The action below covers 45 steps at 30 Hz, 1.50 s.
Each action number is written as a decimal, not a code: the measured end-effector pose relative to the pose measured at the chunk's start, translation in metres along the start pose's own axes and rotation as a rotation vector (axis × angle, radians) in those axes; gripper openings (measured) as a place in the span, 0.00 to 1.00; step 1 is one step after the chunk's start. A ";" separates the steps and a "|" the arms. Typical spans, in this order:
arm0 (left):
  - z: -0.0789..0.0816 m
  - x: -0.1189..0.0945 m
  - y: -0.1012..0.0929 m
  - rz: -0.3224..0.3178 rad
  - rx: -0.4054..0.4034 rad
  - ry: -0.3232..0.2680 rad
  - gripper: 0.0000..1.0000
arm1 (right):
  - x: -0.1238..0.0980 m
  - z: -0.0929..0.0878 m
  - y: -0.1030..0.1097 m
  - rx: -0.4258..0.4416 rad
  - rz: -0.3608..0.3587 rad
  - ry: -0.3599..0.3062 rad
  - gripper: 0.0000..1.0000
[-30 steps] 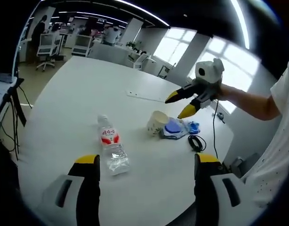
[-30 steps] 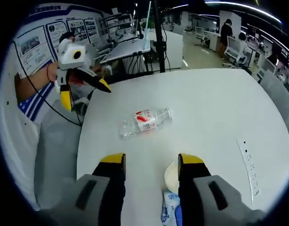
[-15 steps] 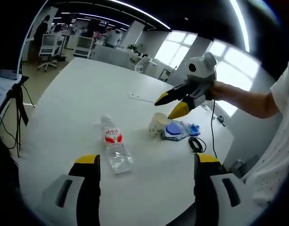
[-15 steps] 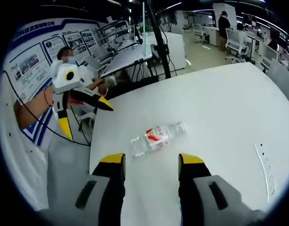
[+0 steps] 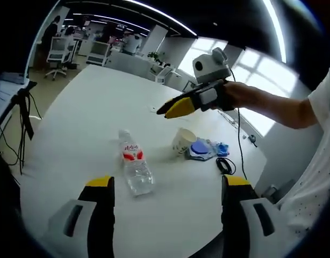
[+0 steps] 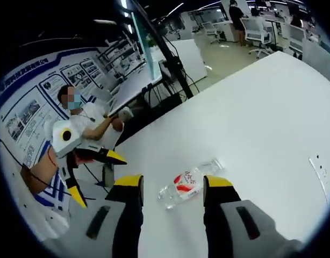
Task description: Arrange the tabletop items into an orderly group along one side of the table until the central work area is clear of visible clutter.
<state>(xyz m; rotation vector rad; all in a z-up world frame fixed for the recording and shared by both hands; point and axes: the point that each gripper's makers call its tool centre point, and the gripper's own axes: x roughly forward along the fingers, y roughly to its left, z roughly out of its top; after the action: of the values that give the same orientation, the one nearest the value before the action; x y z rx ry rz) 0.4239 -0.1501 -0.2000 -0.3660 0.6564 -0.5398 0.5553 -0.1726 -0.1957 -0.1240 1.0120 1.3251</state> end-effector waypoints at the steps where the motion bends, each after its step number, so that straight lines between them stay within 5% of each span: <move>1: 0.000 -0.001 0.001 0.001 -0.001 -0.001 0.83 | 0.004 0.003 -0.005 0.013 -0.004 -0.001 0.43; 7: -0.003 -0.003 0.007 0.010 -0.016 -0.010 0.84 | 0.020 0.012 -0.028 0.224 -0.020 -0.038 0.43; 16: -0.009 -0.003 0.013 0.010 -0.035 -0.012 0.84 | 0.041 0.004 -0.046 0.383 -0.046 -0.014 0.44; 24: -0.012 -0.001 0.020 0.011 -0.050 -0.017 0.84 | 0.057 -0.009 -0.068 0.438 -0.151 0.042 0.46; 33: -0.016 -0.001 0.024 0.012 -0.061 -0.023 0.83 | 0.075 -0.026 -0.078 0.569 -0.166 0.104 0.42; 45: -0.018 -0.002 0.031 0.015 -0.074 -0.030 0.83 | 0.092 -0.033 -0.078 0.649 -0.153 0.105 0.36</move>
<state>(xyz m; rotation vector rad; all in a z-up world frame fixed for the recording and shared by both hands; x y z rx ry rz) 0.4217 -0.1264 -0.2269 -0.4373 0.6511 -0.4964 0.5941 -0.1484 -0.3117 0.2198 1.4449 0.8086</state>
